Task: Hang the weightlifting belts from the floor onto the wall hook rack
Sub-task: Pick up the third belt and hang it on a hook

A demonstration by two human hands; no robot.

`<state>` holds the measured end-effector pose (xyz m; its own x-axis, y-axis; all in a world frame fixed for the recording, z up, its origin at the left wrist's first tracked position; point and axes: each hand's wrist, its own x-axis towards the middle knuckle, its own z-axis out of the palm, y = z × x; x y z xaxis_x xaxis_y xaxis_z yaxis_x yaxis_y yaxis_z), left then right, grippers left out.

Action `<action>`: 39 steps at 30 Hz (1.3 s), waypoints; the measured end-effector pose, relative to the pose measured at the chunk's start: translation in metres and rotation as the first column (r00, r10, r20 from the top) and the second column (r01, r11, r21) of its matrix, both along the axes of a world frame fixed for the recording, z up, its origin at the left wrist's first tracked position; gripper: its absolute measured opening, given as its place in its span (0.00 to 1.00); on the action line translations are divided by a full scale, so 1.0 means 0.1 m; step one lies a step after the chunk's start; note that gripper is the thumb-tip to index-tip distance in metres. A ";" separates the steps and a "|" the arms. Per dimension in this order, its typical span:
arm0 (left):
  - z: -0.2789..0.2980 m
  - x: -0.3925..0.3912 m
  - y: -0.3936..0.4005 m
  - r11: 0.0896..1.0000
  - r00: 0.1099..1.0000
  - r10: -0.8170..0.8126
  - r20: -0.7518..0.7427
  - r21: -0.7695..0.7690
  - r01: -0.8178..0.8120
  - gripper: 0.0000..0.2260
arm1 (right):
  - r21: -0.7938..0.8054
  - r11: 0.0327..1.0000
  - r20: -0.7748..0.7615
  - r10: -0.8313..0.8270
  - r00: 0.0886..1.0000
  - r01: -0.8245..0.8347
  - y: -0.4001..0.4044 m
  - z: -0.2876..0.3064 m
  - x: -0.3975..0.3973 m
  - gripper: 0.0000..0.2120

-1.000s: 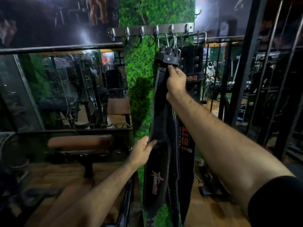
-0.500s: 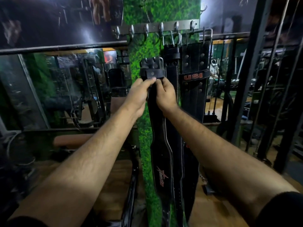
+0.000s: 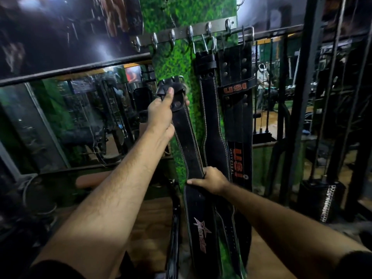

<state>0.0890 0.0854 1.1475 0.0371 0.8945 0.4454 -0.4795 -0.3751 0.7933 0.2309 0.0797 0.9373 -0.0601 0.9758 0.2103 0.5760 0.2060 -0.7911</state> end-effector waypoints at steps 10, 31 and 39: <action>0.36 -0.13 0.08 1.000 0.999 0.020 0.048 0.009 -0.020 0.16 | 0.228 0.974 -0.056 0.009 0.998 0.004 0.10 0.48 -0.09 0.18; -0.28 0.00 -0.13 0.935 0.949 0.309 -0.056 -0.165 -0.314 0.14 | 0.301 0.940 -0.651 0.080 0.755 0.160 -0.13 1.26 -0.08 0.15; -0.56 0.19 -0.36 0.946 0.944 0.322 -0.072 -0.005 -0.323 0.06 | 0.313 0.948 -0.579 0.137 0.804 0.064 -0.27 1.76 -0.06 0.13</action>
<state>0.1076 0.0496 1.0912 -0.2242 0.8709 0.4374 -0.2782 -0.4873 0.8277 0.2245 0.0529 1.1128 0.1390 0.8557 0.4985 0.0081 0.5024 -0.8646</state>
